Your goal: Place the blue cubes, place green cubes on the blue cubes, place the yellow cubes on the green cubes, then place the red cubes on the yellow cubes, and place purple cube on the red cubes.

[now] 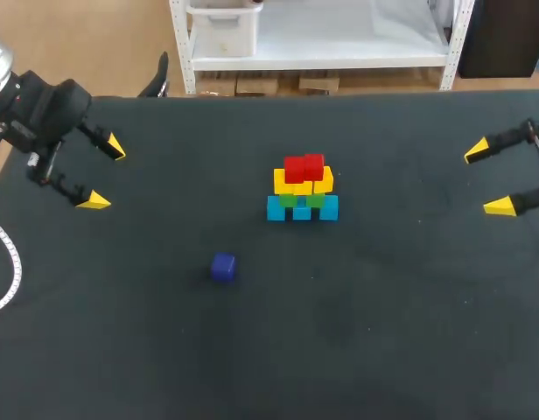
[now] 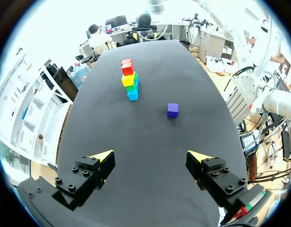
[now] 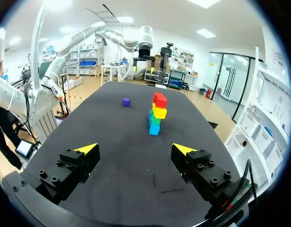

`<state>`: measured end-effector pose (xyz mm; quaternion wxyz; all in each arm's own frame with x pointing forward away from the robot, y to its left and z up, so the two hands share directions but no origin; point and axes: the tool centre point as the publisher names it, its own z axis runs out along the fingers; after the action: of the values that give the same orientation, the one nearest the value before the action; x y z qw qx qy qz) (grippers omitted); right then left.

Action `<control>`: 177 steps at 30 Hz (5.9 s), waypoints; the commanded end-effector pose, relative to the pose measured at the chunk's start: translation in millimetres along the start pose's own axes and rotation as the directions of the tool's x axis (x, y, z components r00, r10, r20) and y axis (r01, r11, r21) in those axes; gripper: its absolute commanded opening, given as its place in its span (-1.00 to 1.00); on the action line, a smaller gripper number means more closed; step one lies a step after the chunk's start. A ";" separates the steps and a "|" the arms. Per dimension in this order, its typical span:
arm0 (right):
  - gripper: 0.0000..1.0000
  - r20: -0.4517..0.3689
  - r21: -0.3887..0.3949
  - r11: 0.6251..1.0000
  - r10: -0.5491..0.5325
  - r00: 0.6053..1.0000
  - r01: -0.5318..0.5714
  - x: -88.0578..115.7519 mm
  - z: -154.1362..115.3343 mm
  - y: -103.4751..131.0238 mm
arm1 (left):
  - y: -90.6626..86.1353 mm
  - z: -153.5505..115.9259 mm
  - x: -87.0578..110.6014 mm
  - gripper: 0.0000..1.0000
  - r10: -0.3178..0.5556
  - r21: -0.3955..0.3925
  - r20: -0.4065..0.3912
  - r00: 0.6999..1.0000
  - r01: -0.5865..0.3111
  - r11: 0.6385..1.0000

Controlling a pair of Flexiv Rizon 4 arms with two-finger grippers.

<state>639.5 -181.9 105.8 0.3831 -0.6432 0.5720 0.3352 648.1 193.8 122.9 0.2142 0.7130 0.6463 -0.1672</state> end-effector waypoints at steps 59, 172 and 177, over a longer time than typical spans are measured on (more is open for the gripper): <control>1.00 0.010 -0.008 1.000 -0.001 1.000 0.001 2.8 0.8 -4.8 | -64.4 164.8 -74.3 1.00 0.088 0.083 -0.187 0.978 -0.073 0.994; 1.00 0.010 -0.008 1.000 -0.001 1.000 0.001 2.8 0.8 -4.8 | 75.0 136.8 -250.6 -1.00 -0.089 -0.074 -0.233 0.968 0.073 0.995; 1.00 0.010 -0.008 1.000 -0.001 1.000 0.001 2.8 0.8 -4.8 | 77.5 136.0 -244.6 -1.00 -0.119 -0.097 -0.241 0.963 0.098 0.990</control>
<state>644.1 -182.3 103.8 0.3829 -0.6432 0.5690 0.3403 702.9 -91.3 140.0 0.1534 0.6835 0.7109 -0.0627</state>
